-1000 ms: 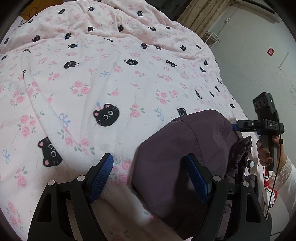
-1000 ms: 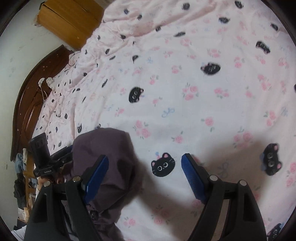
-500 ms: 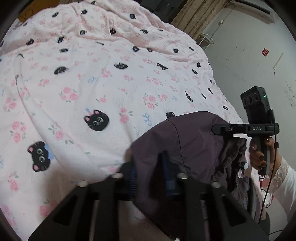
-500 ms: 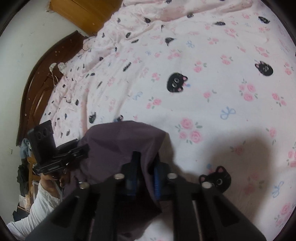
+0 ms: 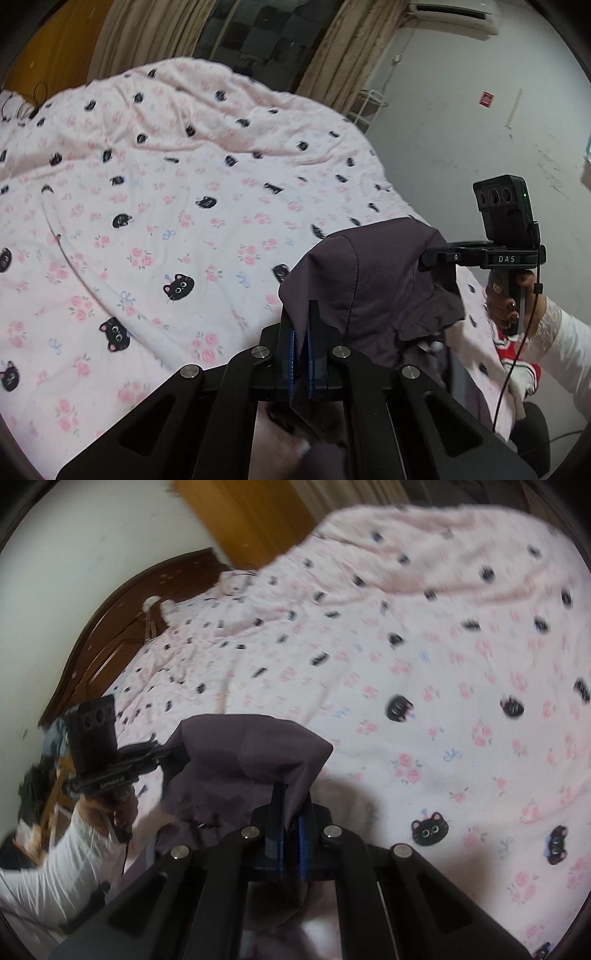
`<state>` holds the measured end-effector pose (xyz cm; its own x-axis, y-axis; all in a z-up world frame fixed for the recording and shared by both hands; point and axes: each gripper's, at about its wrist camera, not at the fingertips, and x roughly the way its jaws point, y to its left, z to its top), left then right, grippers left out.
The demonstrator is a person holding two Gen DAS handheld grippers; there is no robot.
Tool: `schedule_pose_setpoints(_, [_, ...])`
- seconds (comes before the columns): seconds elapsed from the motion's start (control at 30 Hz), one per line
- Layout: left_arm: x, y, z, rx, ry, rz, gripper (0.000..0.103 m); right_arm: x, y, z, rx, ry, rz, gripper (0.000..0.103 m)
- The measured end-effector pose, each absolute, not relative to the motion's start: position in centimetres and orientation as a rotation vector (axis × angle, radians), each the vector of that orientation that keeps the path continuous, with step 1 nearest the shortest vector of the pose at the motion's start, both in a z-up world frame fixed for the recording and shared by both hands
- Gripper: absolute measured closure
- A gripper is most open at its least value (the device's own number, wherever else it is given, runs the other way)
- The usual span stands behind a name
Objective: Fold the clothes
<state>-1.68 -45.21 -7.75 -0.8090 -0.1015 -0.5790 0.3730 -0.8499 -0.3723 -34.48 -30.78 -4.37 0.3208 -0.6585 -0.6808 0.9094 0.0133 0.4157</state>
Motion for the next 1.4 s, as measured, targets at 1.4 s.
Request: schedule_pose_setpoints(1.4, [6.7, -29.9, -2.1, 0.765, 0.698, -3.008, 0.088, -15.3, -14.8, -10.6, 0.615, 0.978, -1.155, 0.098])
